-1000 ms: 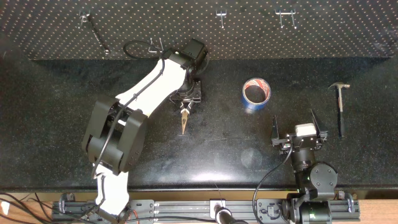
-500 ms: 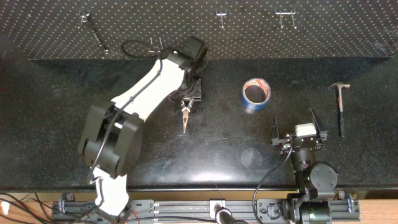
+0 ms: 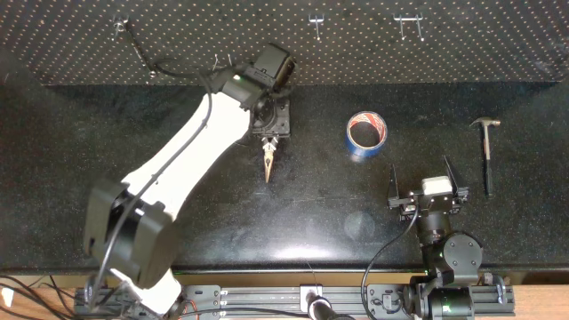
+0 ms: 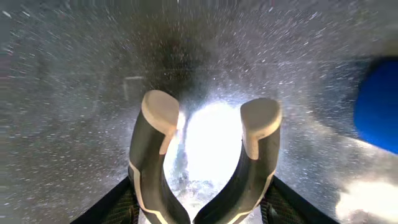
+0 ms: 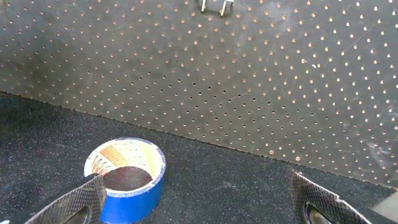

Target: Place Tools Onto Pegboard

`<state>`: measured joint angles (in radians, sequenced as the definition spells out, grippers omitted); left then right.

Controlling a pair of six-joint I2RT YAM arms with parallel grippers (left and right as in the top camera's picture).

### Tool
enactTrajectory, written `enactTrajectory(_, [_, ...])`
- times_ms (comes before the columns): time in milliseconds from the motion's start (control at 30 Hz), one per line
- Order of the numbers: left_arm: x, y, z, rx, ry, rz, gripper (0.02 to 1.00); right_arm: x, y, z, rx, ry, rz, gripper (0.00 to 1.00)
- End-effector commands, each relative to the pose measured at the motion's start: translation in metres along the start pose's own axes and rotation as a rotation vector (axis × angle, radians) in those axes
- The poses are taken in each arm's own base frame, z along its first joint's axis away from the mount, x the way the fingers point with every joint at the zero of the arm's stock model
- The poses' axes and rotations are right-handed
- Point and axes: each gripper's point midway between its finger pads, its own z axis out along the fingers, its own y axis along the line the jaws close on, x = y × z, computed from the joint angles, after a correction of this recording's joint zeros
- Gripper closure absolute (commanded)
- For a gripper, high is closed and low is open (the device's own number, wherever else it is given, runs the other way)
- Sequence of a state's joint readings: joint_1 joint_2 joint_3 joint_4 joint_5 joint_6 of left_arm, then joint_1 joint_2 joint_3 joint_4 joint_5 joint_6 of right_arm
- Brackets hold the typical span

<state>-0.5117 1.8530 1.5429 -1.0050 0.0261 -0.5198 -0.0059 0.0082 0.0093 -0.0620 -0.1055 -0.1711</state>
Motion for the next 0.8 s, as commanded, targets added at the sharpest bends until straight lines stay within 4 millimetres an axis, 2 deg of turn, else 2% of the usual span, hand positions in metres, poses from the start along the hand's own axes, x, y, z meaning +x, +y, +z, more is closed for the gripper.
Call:
enactTrajectory(33, [-0.019, 0.004, -0.074, 0.006, -0.219, 0.005, 0.989, 0.002, 0.001, 0.000, 0.001, 0.004, -0.010, 0.038])
enactTrajectory(200, [-0.017, 0.012, -0.121, -0.030, -0.349, 0.014, 0.989, 0.002, 0.001, 0.000, 0.001, 0.004, -0.010, 0.036])
enactTrajectory(300, [-0.013, 0.015, -0.141, -0.017, -0.388, 0.009, 0.991, 0.002, 0.001, 0.000, 0.001, 0.004, -0.010, 0.038])
enactTrajectory(500, [-0.012, 0.022, -0.171, -0.003, -0.470, -0.004, 0.991, 0.002, 0.001, 0.000, 0.001, 0.004, -0.010, 0.036])
enactTrajectory(667, [-0.019, 0.048, -0.198, -0.115, -0.590, -0.047, 0.989, 0.002, 0.001, 0.000, 0.001, 0.004, -0.010, 0.038])
enactTrajectory(800, [-0.030, 0.065, -0.201, -0.219, -0.665, -0.081, 0.989, 0.002, 0.001, 0.000, 0.001, 0.004, -0.010, 0.038])
